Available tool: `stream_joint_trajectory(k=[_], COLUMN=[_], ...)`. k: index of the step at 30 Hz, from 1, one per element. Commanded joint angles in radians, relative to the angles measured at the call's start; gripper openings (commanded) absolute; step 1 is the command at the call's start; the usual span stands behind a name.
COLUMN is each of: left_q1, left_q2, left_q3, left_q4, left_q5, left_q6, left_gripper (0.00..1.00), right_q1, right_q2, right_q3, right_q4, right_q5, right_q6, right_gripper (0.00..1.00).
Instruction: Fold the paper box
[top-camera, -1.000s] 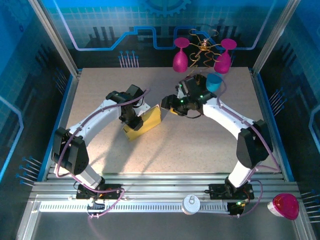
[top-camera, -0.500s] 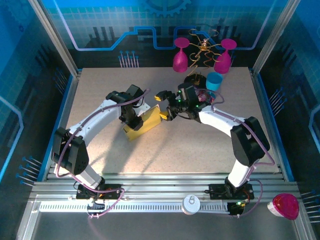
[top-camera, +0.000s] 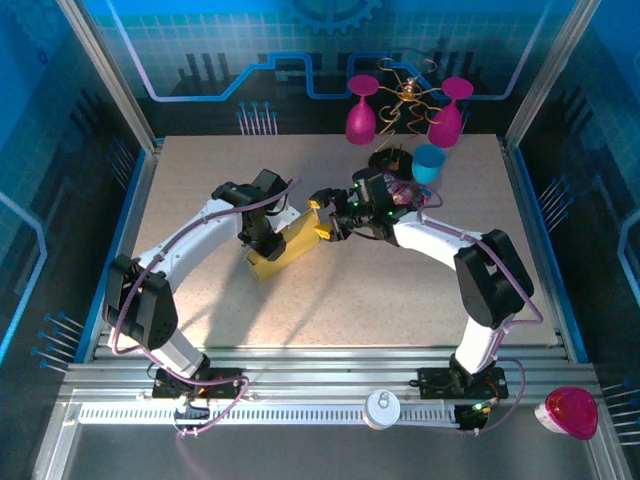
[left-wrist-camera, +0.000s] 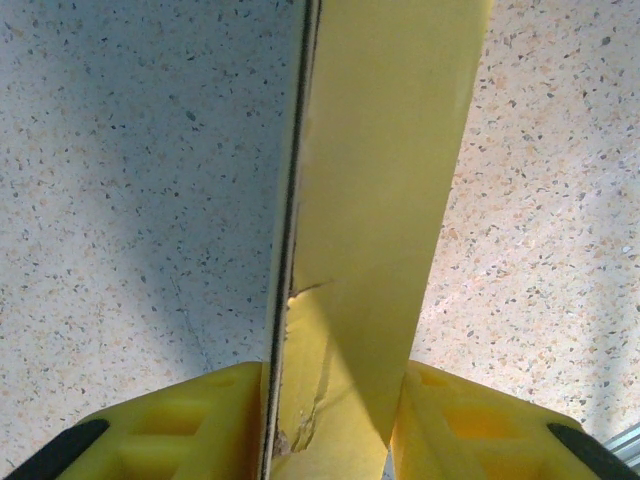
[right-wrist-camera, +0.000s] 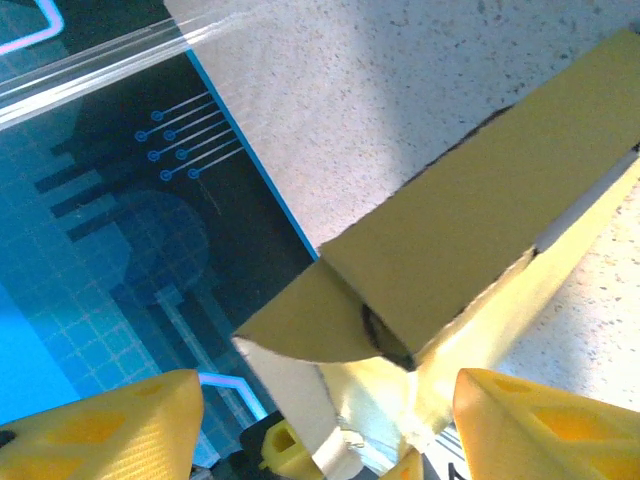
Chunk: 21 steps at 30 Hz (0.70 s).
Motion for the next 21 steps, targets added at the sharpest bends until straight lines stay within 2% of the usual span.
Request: stream_joint_trajectory(k=[1,7,11,15,21], left_q1=[0.000,0.000,0.000,0.000,0.001], left_q2=[0.012,0.008,0.010,0.007,-0.030], left_q3=[0.007,0.001,0.001,0.004,0.004], left_q4=[0.007,0.011,0.013,0.018,0.030], left_q5=[-0.013,-0.016,-0.021,-0.023,-0.001], left_q6=[0.010,0.010,0.010,0.000,-0.054], left_gripper=[0.36,0.36,0.38,0.46,0.62], right_q1=[-0.006,-0.018,-0.017,-0.017,-0.017], right_q2=[0.037,0.049,0.050,0.052,0.057], right_q3=[0.026,0.042,0.041,0.033,0.036], right_q4=[-0.046,-0.049,-0.042,-0.036,-0.034], right_q5=[-0.026,-0.026,-0.026,-0.024,-0.021], right_q6=[-0.030,-0.040,-0.038,-0.037,-0.036], right_gripper=[0.67,0.61,0.55,0.50,0.48])
